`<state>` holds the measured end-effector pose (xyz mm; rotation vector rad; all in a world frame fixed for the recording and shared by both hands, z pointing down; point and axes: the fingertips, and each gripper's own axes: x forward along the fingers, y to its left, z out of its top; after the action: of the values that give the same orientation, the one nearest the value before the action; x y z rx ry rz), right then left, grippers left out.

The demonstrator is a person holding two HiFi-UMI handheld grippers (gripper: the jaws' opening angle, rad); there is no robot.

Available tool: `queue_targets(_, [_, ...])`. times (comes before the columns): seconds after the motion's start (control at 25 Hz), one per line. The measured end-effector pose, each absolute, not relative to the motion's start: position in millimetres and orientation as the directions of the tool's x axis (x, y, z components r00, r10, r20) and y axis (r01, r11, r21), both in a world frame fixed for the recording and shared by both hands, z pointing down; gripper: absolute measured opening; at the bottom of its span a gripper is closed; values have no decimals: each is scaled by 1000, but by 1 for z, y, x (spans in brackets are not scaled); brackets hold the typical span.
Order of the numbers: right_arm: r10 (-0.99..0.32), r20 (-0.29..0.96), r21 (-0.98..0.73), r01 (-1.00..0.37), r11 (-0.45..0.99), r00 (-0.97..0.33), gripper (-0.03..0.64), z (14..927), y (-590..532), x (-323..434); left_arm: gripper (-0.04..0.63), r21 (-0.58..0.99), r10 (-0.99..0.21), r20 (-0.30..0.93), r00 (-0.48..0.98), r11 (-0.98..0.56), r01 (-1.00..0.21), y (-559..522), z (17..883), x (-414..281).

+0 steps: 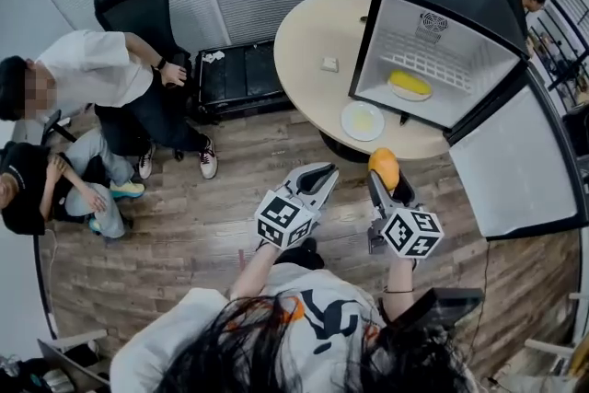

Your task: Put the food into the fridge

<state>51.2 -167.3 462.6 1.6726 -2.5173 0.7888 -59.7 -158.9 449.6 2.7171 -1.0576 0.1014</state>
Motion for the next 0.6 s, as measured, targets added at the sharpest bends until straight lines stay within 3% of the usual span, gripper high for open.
queue_targets(0.6, [-890, 312, -395, -898, 196, -332, 299, 471, -197, 75, 23, 210, -556, 155, 816, -789, -577, -202, 462, -32])
